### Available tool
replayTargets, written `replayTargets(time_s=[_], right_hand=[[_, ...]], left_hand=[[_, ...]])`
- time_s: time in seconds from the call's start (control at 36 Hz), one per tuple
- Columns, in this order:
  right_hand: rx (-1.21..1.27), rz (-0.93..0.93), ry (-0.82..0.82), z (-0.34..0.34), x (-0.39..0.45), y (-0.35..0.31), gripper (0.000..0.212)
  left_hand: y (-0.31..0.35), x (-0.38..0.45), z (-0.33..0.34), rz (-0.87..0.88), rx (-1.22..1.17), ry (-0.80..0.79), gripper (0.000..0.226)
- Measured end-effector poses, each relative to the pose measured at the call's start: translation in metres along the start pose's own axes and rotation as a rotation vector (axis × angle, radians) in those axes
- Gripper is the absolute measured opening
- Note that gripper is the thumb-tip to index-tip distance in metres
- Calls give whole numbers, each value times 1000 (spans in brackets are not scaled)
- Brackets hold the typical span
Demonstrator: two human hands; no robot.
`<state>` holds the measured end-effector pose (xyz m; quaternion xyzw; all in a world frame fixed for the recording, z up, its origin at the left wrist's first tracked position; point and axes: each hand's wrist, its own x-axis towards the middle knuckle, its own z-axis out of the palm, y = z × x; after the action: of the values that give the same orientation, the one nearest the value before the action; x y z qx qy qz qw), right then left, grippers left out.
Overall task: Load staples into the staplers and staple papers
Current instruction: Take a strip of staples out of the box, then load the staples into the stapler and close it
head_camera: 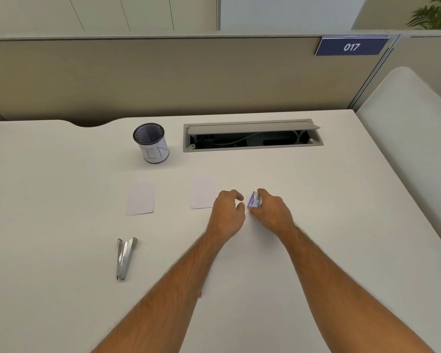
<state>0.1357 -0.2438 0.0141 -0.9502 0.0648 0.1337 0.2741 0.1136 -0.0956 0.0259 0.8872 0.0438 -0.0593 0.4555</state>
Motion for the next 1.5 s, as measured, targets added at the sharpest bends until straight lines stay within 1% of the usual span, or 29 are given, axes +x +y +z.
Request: replayTargets(time_s=[0.06, 0.08, 0.11, 0.14, 0.19, 0.22, 0.28, 0.33, 0.44, 0.56, 0.64, 0.72, 0.81, 0.86, 0.92, 0.97, 1.06, 1.14, 1.22, 1.36, 1.44, 1.5], right_hand=[[31, 32, 17, 0, -1, 1, 60], [72, 48, 37, -1, -2, 1, 63], [136, 64, 64, -1, -3, -1, 60], [229, 83, 92, 0, -5, -3, 53], [503, 165, 108, -2, -8, -11, 33], [692, 222, 73, -4, -10, -16, 26], [1099, 302, -45, -8, -17, -28, 25], [1332, 326, -121, -9, -23, -37, 30], [1525, 356, -197, -2, -39, -51, 42], [1604, 372, -256, 12, -55, -69, 46], [1596, 360, -292, 23, -64, -79, 48], [1529, 318, -299, 31, -70, -87, 45], [1387, 237, -302, 38, -77, -95, 32], [1301, 179, -298, 41, -82, -98, 26], [1159, 95, -273, 42, -87, -99, 28], [1034, 5, -241, 44, -92, -97, 29], [845, -89, -161, 47, -97, -91, 26], [641, -158, -112, 46, -99, -85, 24], [540, -204, -91, 45, -101, -81, 21], [377, -279, -72, 39, -104, -78, 20], [340, -310, -135, 33, -105, -74, 27], [341, -309, -188, 29, -106, -71, 28]], left_hand=[[-1, 0, -1, -7, 1, 10, 20], [-1, 0, -1, -12, -3, 13, 20], [-2, 0, -2, -20, -16, 16, 19], [-3, -1, -4, -29, -38, 19, 17], [-4, -3, -7, -44, -96, 30, 10], [-4, -5, -9, -42, -118, 36, 7], [-5, -11, -14, -18, -140, 53, 7], [-5, -16, -18, 8, -163, 62, 9], [-8, -30, -26, 61, -158, 43, 5], [-17, -47, -36, 45, -106, 91, 13], [-22, -58, -42, 23, -79, 116, 16], [-26, -65, -48, -1, -50, 126, 19], [-29, -71, -55, -35, -8, 106, 25], [-30, -74, -59, -44, 0, 120, 28], [-32, -77, -64, -79, -69, 151, 28], [-35, -77, -69, -169, -222, 163, 27], [-41, -78, -77, -303, -451, 126, 24], [-45, -80, -84, -390, -584, 87, 20], [-47, -81, -87, -427, -637, 37, 22], [-46, -82, -84, -462, -665, 17, 15], [-48, -82, -84, -459, -624, -20, 15], [-50, -82, -83, -440, -573, -48, 15]])
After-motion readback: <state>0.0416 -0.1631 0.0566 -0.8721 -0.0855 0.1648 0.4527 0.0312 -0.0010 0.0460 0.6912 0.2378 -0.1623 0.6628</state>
